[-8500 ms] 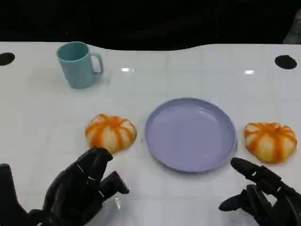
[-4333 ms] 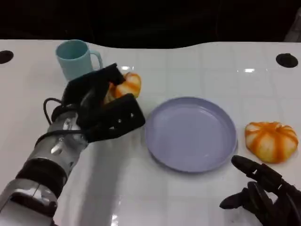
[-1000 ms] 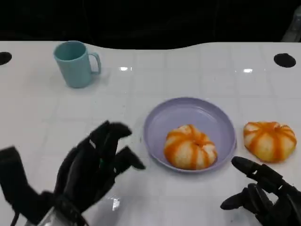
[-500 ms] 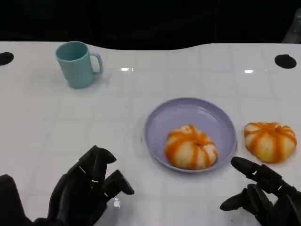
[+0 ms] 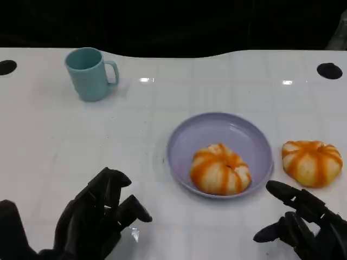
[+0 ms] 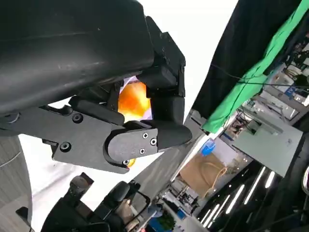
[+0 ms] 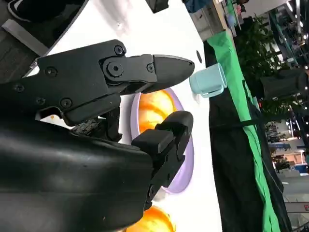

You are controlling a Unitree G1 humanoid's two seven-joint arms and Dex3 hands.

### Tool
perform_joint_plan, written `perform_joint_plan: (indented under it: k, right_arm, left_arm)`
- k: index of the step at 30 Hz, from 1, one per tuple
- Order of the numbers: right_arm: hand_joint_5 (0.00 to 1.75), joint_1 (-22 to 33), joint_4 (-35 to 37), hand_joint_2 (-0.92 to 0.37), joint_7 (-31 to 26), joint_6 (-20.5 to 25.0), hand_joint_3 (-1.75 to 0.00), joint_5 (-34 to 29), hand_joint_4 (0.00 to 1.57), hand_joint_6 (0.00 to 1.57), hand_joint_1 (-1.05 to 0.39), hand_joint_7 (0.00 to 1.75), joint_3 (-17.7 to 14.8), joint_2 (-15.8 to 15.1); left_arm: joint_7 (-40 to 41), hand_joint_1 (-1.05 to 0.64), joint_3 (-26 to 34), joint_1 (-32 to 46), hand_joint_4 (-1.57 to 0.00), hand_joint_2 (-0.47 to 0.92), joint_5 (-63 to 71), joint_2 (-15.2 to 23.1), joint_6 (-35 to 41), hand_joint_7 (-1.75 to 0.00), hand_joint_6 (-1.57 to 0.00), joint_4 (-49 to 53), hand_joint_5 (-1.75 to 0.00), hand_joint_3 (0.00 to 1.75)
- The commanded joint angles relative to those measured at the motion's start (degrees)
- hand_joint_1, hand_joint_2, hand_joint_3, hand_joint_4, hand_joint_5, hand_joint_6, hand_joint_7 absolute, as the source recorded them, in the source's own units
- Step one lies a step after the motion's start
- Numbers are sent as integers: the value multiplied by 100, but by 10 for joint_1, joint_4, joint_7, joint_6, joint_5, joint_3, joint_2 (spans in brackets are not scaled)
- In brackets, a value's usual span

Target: Grasp the bread from the table and place it into the plate.

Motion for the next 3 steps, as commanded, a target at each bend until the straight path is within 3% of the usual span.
perform_joint_plan:
  k: [1, 3]
  right_arm:
    - [111, 1, -6, -92, -6, 3, -35, 2, 72, 93, -75, 36, -4, -6]
    - [112, 1, -6, -92, -9, 6, -34, 0, 73, 94, -75, 36, -4, -7]
  left_arm:
    - [-7, -51, 0, -7, -67, 92, 10, 10, -9, -168, -50, 11, -175, 47]
    - [-11, -52, -2, -9, -67, 92, 12, 11, -13, -169, -50, 16, -175, 46]
